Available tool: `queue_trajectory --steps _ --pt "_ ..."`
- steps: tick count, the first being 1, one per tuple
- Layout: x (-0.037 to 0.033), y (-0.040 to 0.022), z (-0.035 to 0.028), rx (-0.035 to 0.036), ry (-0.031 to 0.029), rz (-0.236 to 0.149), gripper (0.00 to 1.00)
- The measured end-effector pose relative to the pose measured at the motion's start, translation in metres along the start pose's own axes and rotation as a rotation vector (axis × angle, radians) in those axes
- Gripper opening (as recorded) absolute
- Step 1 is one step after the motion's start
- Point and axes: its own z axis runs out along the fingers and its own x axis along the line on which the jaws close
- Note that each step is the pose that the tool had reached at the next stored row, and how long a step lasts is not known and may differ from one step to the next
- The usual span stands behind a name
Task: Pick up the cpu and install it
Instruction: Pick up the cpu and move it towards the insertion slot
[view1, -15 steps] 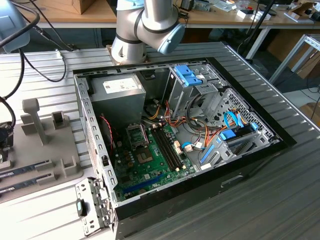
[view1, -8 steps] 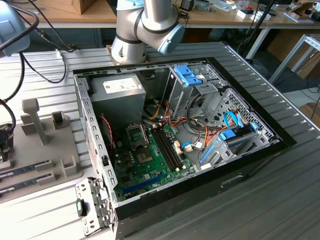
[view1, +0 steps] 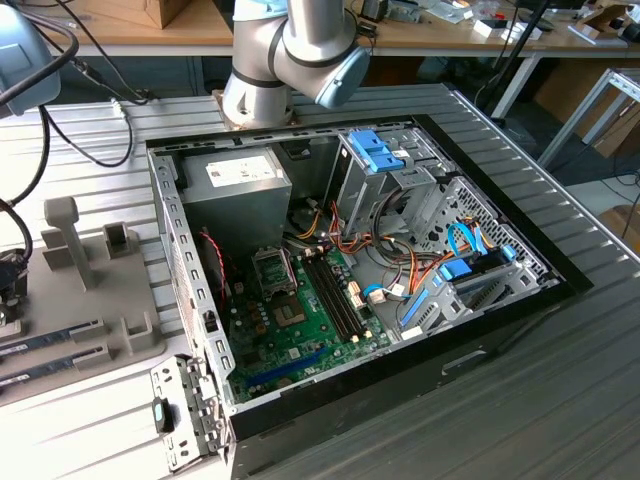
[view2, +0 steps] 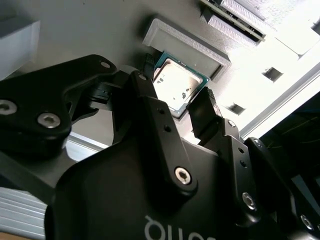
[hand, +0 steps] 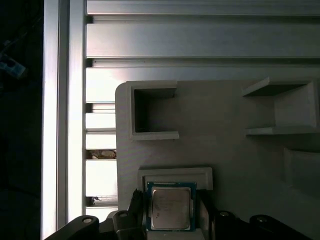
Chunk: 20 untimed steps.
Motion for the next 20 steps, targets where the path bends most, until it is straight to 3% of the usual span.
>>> queue_trajectory --steps 8,17,20 --pt "-0.0002 0.0001 -0.0028 0.0049 -0.0003 0.0 0.54" --pt "-0.0002 0.0003 -0.0062 0.0208 -0.0003 -0.001 0.54" --pt "-0.001 0.0004 -0.0058 0.0209 0.0017 -0.001 0.54"
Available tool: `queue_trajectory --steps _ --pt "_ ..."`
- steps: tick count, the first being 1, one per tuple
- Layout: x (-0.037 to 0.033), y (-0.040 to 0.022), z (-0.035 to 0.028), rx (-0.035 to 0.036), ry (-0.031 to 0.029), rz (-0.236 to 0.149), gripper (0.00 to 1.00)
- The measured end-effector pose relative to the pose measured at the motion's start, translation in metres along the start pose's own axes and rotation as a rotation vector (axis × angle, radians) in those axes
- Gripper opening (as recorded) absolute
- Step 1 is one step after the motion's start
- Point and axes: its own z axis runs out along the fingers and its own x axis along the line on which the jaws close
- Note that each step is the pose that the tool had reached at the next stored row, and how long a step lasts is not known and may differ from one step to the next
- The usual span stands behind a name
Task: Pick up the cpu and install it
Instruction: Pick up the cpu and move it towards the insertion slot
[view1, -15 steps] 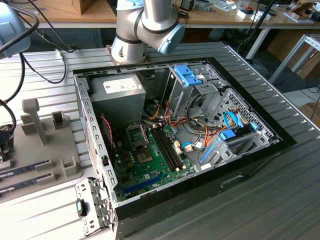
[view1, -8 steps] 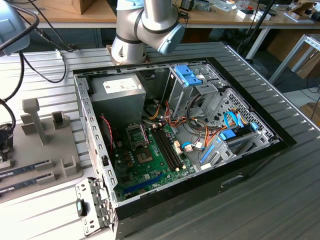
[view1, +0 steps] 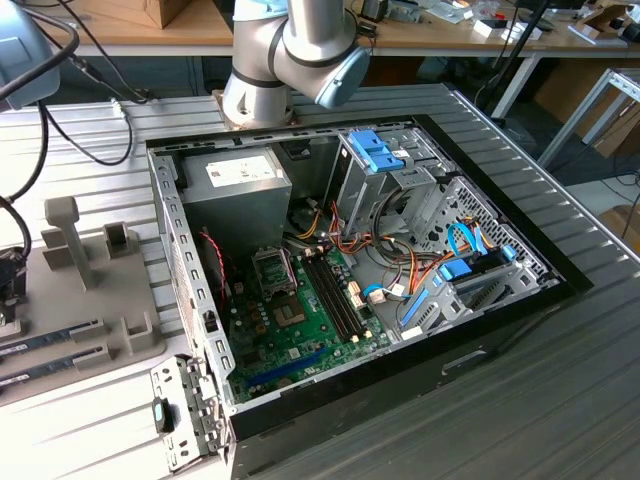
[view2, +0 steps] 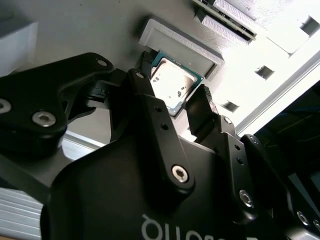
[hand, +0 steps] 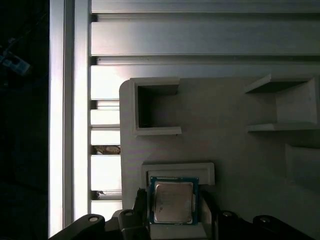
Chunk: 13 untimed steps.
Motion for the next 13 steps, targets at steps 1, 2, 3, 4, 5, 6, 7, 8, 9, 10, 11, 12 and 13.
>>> queue_trajectory --steps 1,2,3,4,5,6,7,8,9,10,11,12,13 --pt "-0.0005 0.0 0.0002 0.0 0.001 0.0 0.54" --pt "-0.0006 0.0 0.0003 0.0001 0.0015 0.0 0.54" --pt "-0.0005 0.0 0.0003 0.0002 0.0019 0.0 0.54" --pt "-0.0006 -0.0001 0.0007 0.0001 0.0018 -0.001 0.54" --pt "-0.0006 -0.0001 0.001 0.0001 0.0017 -0.001 0.54" --pt "-0.0006 -0.0001 0.0013 0.0001 0.0018 -0.001 0.54" --pt "-0.0006 -0.0001 0.0013 0.0001 0.0018 -0.001 0.54" --pt "-0.0006 -0.0001 0.0013 0.0001 0.0019 -0.001 0.54" --pt "-0.0006 -0.0001 0.0014 0.0001 0.0018 -0.001 0.54" --pt "-0.0006 -0.0001 0.0014 0.0 0.0017 -0.001 0.54" --pt "-0.0006 -0.0001 0.0014 0.0 0.0017 -0.001 0.54" --pt "-0.0006 -0.0001 0.0014 0.0 0.0017 -0.001 0.54" --pt "-0.0006 -0.0001 0.0014 0.0 0.0017 -0.001 0.53"
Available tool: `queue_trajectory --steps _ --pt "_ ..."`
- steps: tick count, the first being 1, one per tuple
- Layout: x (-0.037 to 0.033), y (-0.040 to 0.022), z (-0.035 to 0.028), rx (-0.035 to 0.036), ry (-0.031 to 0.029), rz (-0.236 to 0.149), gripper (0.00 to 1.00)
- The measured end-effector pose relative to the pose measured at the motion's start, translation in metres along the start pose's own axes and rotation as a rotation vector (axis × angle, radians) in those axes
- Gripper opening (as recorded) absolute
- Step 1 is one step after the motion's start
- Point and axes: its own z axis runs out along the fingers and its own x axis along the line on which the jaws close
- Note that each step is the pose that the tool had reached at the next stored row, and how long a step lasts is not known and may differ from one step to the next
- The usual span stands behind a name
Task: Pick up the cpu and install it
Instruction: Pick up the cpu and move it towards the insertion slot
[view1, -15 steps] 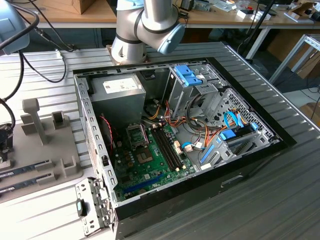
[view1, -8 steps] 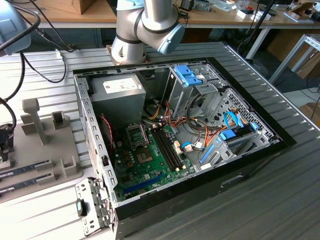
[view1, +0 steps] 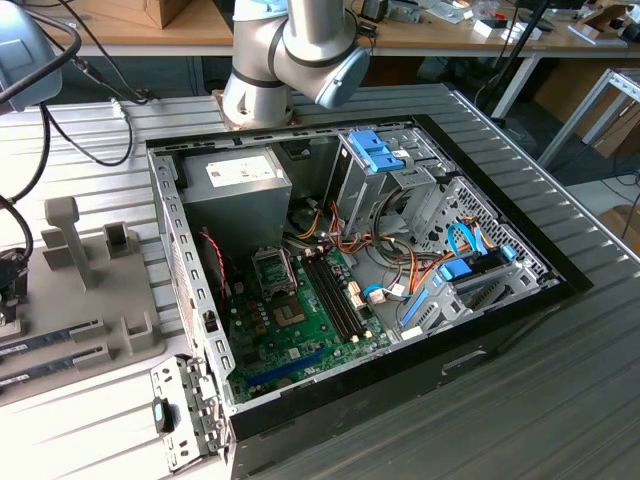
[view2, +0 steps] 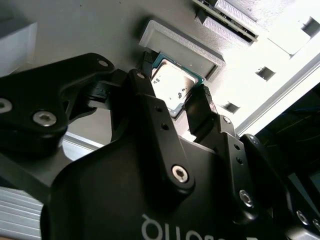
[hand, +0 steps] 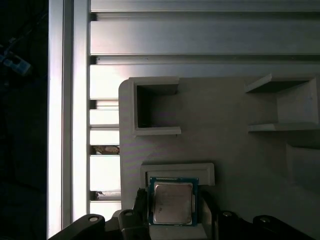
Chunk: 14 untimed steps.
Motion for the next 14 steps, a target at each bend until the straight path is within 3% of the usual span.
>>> queue_trajectory --steps 2,3,12,14 --pt "0.0 0.0 0.0 0.0 0.0 0.0 0.53" --pt "0.0 0.0 0.0 0.0 0.0001 0.0 0.47" --pt "0.0 0.0 0.0001 0.0 0.0001 0.0 0.47" --pt "-0.0001 0.0002 -0.0036 0.0 -0.0001 0.0 0.47"
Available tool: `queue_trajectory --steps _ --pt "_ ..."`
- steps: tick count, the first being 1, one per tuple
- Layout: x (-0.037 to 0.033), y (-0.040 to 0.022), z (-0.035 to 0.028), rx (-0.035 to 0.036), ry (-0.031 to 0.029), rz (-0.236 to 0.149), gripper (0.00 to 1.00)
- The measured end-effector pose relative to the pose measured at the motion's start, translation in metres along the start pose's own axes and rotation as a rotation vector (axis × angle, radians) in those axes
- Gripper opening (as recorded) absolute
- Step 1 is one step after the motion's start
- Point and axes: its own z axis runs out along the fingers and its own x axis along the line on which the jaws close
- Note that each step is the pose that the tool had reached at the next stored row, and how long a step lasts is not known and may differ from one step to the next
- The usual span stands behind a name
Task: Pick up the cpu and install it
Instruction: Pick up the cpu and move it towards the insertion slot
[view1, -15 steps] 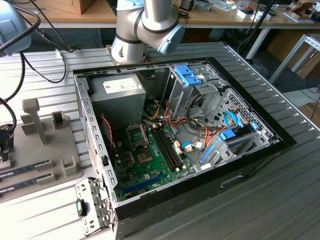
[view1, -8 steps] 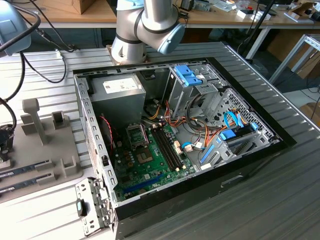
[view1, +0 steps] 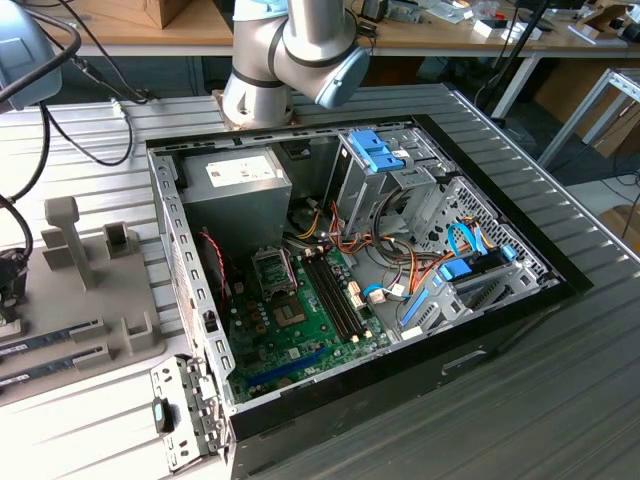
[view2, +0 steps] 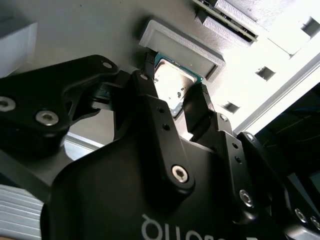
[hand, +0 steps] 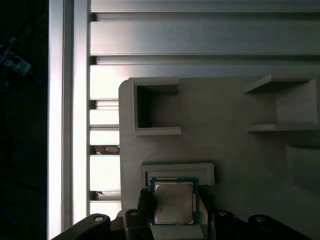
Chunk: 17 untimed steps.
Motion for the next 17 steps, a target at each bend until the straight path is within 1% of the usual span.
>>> queue_trajectory --steps 4,7,17 --pt "-0.0002 0.0004 -0.0102 0.0001 0.0001 0.0 0.47" --pt "-0.0003 0.0005 -0.0139 0.0 0.0 0.0 0.47" --pt "-0.0004 0.0007 -0.0189 0.0 0.0001 0.0 0.47"
